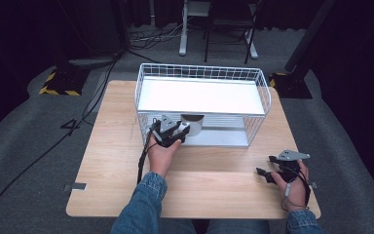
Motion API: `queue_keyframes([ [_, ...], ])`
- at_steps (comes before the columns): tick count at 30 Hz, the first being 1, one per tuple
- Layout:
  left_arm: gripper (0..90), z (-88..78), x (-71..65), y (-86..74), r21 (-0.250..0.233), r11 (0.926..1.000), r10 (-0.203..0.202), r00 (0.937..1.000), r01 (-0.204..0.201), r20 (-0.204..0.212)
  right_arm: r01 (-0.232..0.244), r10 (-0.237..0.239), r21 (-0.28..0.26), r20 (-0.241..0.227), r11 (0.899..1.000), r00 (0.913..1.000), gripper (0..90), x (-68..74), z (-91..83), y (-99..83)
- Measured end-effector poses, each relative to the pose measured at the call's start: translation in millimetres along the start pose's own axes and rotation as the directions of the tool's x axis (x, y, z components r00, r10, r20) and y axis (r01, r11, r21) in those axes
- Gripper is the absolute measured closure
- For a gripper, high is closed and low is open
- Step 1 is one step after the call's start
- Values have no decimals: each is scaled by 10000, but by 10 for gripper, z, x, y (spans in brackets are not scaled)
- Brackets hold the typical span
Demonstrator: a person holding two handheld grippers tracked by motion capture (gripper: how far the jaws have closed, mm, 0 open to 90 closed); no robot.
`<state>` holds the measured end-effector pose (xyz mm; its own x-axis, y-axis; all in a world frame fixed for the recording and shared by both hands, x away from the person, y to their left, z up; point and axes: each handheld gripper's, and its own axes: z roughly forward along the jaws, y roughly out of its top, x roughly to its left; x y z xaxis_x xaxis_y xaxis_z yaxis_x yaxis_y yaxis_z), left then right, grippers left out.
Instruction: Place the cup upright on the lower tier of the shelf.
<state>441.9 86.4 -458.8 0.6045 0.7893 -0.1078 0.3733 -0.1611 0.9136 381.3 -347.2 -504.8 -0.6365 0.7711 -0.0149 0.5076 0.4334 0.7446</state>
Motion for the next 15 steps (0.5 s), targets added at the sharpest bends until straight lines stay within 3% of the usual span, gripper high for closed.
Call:
queue_keyframes([
  [6,463,-20,3,5,90,9999,-97,9999,98,-61,10,-10,2,-3,10000,10000,201,0,-1,0],
  [10,416,-76,14,18,-12,9990,-455,9990,455,-16,19,-19,0,-62,10000,10000,204,0,0,0],
  [15,358,-178,21,16,50,9987,-515,9986,515,-122,45,-44,27,-130,10000,9999,201,0,9,10],
])
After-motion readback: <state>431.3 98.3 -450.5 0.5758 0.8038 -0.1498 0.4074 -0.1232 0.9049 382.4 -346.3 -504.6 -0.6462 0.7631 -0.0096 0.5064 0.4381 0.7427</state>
